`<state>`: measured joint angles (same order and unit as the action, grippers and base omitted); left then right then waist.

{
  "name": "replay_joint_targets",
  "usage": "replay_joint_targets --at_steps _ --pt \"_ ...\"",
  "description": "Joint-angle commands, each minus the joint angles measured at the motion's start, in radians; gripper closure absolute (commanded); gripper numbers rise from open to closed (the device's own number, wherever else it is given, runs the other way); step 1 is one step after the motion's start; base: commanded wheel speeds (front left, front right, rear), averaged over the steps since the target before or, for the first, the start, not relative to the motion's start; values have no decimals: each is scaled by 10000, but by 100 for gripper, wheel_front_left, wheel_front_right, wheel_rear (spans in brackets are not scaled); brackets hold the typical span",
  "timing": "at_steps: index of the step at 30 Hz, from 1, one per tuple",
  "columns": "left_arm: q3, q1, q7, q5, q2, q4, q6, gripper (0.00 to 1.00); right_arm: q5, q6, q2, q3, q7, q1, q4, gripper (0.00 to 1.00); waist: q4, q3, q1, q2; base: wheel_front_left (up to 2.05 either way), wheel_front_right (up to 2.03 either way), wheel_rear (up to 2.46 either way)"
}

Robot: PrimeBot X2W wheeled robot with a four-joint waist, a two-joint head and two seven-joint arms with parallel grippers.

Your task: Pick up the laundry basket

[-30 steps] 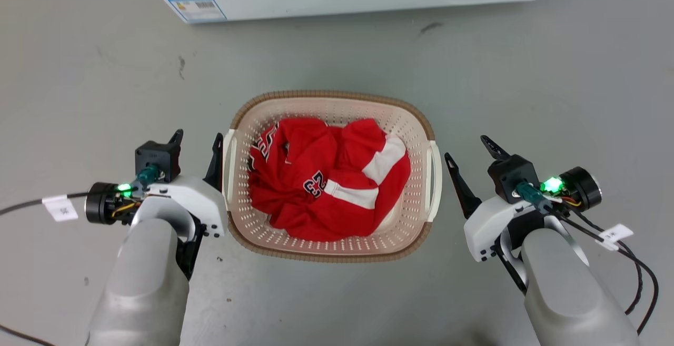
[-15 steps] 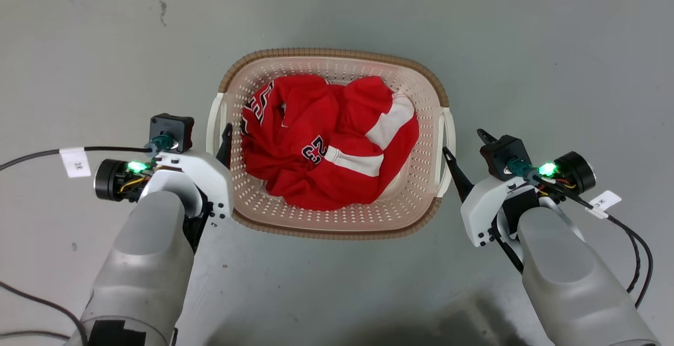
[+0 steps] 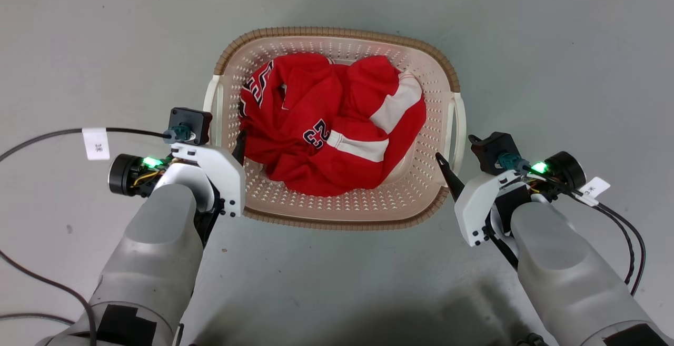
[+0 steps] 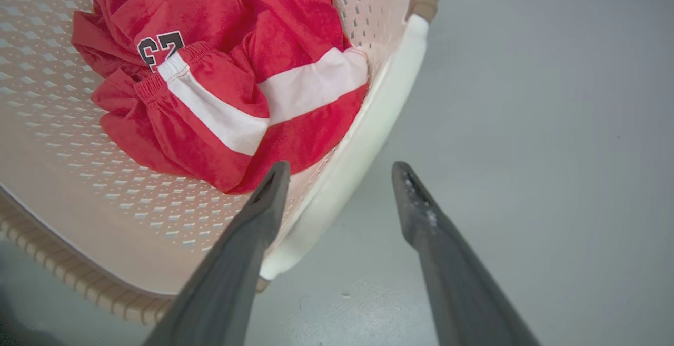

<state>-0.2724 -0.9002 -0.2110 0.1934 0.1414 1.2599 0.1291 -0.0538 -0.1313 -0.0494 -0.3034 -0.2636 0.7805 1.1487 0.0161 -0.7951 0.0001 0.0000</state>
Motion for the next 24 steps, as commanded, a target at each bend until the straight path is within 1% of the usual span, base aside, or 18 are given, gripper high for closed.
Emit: replay_joint_targets --at_steps 1,9,10,11,12,13,19,24 --pt "-78 -130 59 86 -4 28 10 0 69 10 -17 -61 -19 198 77 0 -13 -67 -1 0 0 0 0" --pt "-807 -283 385 702 23 98 10 0 467 10 -17 -448 59 550 505 0 -85 -323 -1 0 0 0 0" --pt "-897 -303 407 789 22 99 9 37 526 10 -17 -505 98 563 555 0 -98 -342 -1 0 0 0 0" --pt "-979 -327 440 874 40 96 9 88 568 10 -17 -558 126 589 571 4 -104 -359 -1 0 0 0 0" --pt "-1064 -312 523 969 27 102 9 100 603 10 -17 -552 110 649 552 79 -99 -375 -1 0 0 0 0" --pt "-1168 -297 596 1072 8 96 11 100 608 10 -18 -589 113 668 585 100 -106 -385 -1 0 0 0 0" --pt "-1716 -196 693 1576 101 -10 11 100 739 -11 -12 -764 95 664 720 100 -146 -311 -1 0 0 0 0" --pt "-2060 49 811 2079 108 -14 11 100 852 -11 -6 -963 146 447 836 100 -173 66 -1 0 0 0 0"
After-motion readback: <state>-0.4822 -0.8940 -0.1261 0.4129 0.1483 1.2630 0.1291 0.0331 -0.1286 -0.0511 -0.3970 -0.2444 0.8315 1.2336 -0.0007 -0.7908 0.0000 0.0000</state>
